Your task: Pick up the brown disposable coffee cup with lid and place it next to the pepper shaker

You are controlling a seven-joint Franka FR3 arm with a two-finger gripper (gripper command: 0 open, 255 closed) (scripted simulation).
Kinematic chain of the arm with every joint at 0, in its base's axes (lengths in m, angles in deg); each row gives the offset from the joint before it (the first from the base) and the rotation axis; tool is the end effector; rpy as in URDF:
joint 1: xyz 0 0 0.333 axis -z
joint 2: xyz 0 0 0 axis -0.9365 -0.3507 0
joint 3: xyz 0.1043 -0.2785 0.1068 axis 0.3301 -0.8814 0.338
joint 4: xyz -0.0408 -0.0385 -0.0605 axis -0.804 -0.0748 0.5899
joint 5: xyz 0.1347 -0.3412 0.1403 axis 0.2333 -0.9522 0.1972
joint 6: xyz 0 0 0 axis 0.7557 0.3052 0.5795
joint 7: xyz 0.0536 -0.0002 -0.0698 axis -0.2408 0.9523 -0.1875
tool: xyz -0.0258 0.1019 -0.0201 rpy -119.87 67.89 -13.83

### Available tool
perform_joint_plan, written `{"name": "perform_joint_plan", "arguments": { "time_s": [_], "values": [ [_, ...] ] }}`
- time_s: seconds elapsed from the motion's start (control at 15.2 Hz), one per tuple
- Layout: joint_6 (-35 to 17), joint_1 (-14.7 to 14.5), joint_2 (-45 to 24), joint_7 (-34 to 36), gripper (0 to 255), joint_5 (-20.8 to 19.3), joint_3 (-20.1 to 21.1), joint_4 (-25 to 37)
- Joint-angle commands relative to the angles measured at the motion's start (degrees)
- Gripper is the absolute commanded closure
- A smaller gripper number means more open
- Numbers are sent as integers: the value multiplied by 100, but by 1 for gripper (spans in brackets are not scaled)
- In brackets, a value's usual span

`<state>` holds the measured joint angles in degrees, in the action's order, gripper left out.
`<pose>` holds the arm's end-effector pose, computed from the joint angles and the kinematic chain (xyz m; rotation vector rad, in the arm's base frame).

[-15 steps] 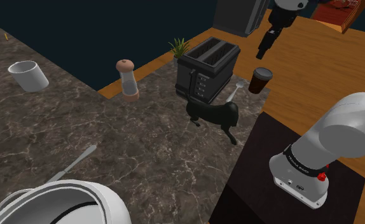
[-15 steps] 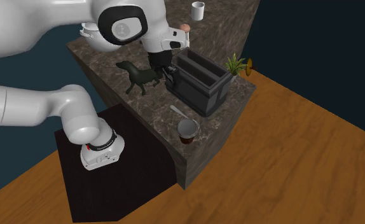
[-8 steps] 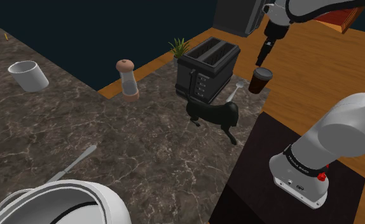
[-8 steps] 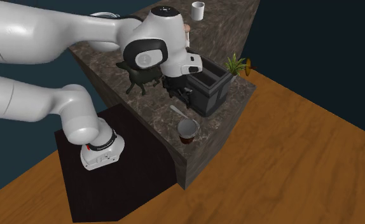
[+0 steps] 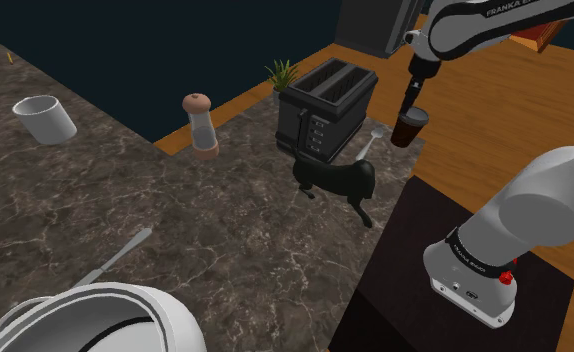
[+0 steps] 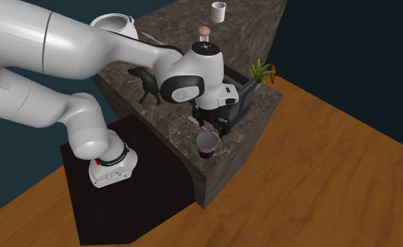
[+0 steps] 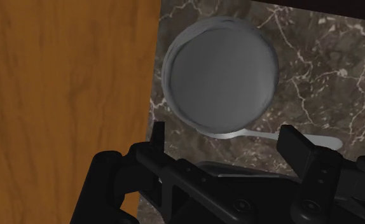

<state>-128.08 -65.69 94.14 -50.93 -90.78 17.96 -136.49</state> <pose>0.3717 -0.1791 0.4028 2.9699 0.5581 0.0056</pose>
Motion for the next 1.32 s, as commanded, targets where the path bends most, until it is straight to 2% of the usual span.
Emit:
{"name": "perform_joint_plan", "arguments": {
  "time_s": [0.0, 0.26, 0.79, 0.86, 1.25],
  "values": [
    [-196, 4, -137, -34, 0, -15, -58, -54],
    [-623, 10, -405, -44, 0, -37, -149, -210],
    [-622, 10, -405, -44, 0, -37, -148, -210],
    [-622, 10, -405, -44, 255, -37, -148, -210],
    [-627, 10, -408, -43, 255, -37, -149, -212]
  ]
}}
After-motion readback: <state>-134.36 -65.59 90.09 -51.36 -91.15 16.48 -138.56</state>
